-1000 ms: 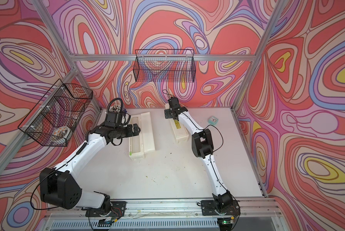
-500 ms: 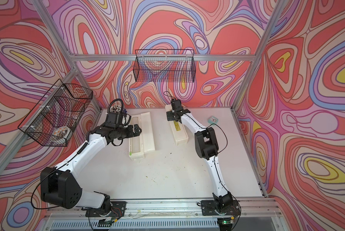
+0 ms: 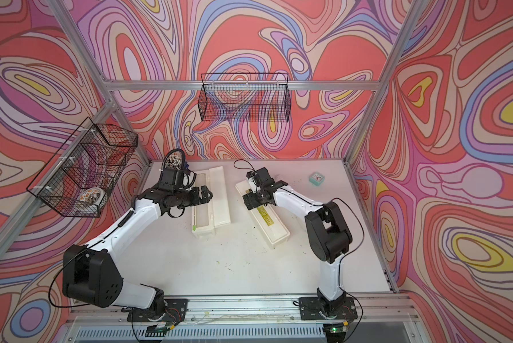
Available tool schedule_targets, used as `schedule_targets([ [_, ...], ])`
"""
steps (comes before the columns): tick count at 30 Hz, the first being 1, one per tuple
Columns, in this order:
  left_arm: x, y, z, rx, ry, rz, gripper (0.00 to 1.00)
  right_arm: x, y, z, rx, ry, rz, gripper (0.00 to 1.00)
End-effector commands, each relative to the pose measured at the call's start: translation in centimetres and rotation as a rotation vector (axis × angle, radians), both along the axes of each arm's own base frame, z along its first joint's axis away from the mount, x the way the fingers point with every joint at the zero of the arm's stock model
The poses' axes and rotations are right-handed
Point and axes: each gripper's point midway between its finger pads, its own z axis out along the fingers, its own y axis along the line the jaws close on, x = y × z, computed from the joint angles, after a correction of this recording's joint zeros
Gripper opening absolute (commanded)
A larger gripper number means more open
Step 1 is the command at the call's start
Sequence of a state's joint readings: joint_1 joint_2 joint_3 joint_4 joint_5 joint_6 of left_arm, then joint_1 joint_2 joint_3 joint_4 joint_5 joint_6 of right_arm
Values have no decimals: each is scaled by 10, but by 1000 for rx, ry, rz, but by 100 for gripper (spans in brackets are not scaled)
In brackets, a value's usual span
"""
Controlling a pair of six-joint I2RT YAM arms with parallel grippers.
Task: Put plastic wrap rolls into dispensers
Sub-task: Move the plastic wrap cutting box to the center of the board, then pick up the plastic wrap cutting box from the center of the board.
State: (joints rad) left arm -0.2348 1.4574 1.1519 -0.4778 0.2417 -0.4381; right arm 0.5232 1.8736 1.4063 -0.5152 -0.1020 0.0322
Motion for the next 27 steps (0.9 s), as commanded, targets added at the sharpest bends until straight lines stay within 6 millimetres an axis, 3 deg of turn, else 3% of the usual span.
schedule_targets([
  [1, 1, -3, 0, -23, -6, -3, 96, -14, -16, -3, -21, 40, -33, 98],
  [5, 2, -4, 2, -28, -12, -7, 96, 4, -6, 10, -4, -3, -12, 98],
  [12, -1, 0, 4, -3, -21, -7, 96, 32, 5, -8, -44, 25, -22, 98],
  [17, -1, 3, 4, 20, -21, -10, 97, 29, 11, -38, -68, 125, -5, 98],
  [24, 6, 1, 4, 19, -17, -16, 97, 38, -7, -46, -167, 109, -69, 98],
  [27, 9, -1, 4, 11, -16, -18, 97, 36, -4, -53, -165, 121, -48, 99],
])
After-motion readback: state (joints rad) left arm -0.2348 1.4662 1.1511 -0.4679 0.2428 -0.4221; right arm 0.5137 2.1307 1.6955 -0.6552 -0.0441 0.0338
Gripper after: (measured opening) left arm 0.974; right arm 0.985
